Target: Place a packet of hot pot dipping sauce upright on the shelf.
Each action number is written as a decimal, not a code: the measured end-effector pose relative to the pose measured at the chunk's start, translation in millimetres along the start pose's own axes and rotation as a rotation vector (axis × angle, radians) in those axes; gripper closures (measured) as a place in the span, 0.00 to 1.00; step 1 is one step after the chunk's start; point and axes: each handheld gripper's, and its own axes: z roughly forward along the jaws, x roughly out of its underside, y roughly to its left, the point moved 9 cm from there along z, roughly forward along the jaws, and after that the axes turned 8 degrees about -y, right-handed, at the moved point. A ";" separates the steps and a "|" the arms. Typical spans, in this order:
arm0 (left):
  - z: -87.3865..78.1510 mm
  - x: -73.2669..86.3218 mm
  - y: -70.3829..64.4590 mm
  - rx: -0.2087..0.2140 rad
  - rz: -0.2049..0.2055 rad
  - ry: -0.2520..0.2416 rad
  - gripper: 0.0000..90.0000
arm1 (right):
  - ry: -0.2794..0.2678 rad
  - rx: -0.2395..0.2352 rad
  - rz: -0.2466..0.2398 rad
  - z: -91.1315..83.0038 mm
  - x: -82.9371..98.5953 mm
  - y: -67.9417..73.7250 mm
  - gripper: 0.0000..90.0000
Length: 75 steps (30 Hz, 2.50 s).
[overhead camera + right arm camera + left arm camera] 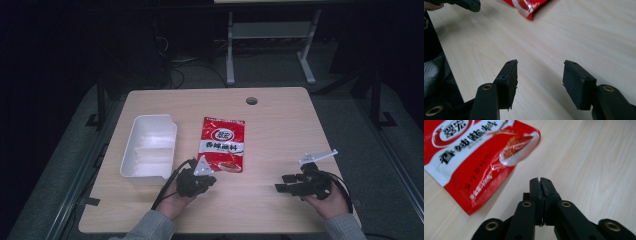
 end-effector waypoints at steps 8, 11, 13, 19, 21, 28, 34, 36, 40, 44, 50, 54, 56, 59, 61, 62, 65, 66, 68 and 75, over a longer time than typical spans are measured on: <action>13.0 -17.8 15.3 -0.062 -0.043 0.020 1.00 | 0.058 -0.034 0.039 24.5 -35.3 -5.0 0.36; 17.5 -24.9 27.0 -0.098 -0.059 0.030 1.00 | 0.076 -0.015 0.036 33.9 -49.8 -7.9 0.33; 20.5 -26.8 37.2 -0.154 -0.070 0.055 1.00 | 0.079 -0.023 0.042 38.9 -60.7 -9.5 0.30; 32.3 -25.8 59.7 -0.240 -0.092 0.121 1.00 | 0.066 -0.015 0.044 51.6 -97.6 -16.8 0.27; 36.0 -25.2 64.3 -0.256 -0.099 0.136 1.00 | 0.061 0.002 0.036 56.0 -110.1 -19.1 0.29; 45.4 -15.5 74.3 -0.317 -0.077 0.238 1.00 | 0.054 0.067 0.026 75.7 -144.5 -28.0 0.36; 45.5 -11.2 73.6 -0.337 -0.023 0.285 1.00 | 0.084 0.099 0.018 91.2 -153.2 -30.4 0.37; 45.0 -10.3 72.9 -0.336 -0.019 0.285 1.00 | 0.096 0.108 0.043 102.1 -155.2 -33.9 0.38; 44.5 -9.1 72.9 -0.331 -0.027 0.277 1.00 | 0.123 0.129 0.044 114.0 -154.0 -38.0 0.38; 44.5 -9.1 72.8 -0.329 -0.021 0.280 1.00 | 0.154 0.156 0.060 130.3 -155.6 -47.5 0.39; 44.8 -9.1 73.0 -0.327 -0.023 0.275 1.00 | 0.161 0.186 0.116 145.0 -158.6 -66.2 0.41; 44.7 -9.0 72.6 -0.329 -0.020 0.278 1.00 | 0.167 0.197 0.145 151.6 -156.7 -73.5 0.42; 45.0 -9.0 72.1 -0.333 -0.019 0.275 1.00 | 0.172 0.204 0.162 154.0 -154.9 -77.7 0.43; 45.1 -9.1 72.2 -0.333 -0.016 0.275 1.00 | 0.176 0.206 0.191 157.4 -151.5 -83.0 0.44; 44.8 -9.0 72.4 -0.330 -0.018 0.277 1.00 | 0.180 0.196 0.204 159.7 -149.8 -84.5 0.44; 44.8 -9.0 72.4 -0.330 -0.018 0.276 1.00 | 0.177 0.187 0.214 161.2 -149.7 -84.4 0.44; 45.0 -9.1 72.3 -0.332 -0.018 0.276 1.00 | 0.174 0.160 0.238 164.8 -148.7 -83.1 0.45; 44.9 -9.0 72.3 -0.333 -0.017 0.276 1.00 | 0.173 0.154 0.242 165.9 -148.2 -82.8 0.45; 45.0 -9.0 72.3 -0.332 -0.019 0.276 1.00 | 0.166 0.134 0.249 167.6 -148.1 -81.3 0.47; 44.8 -9.2 72.9 -0.332 -0.015 0.277 1.00 | 0.130 0.097 0.229 162.6 -155.2 -70.5 0.50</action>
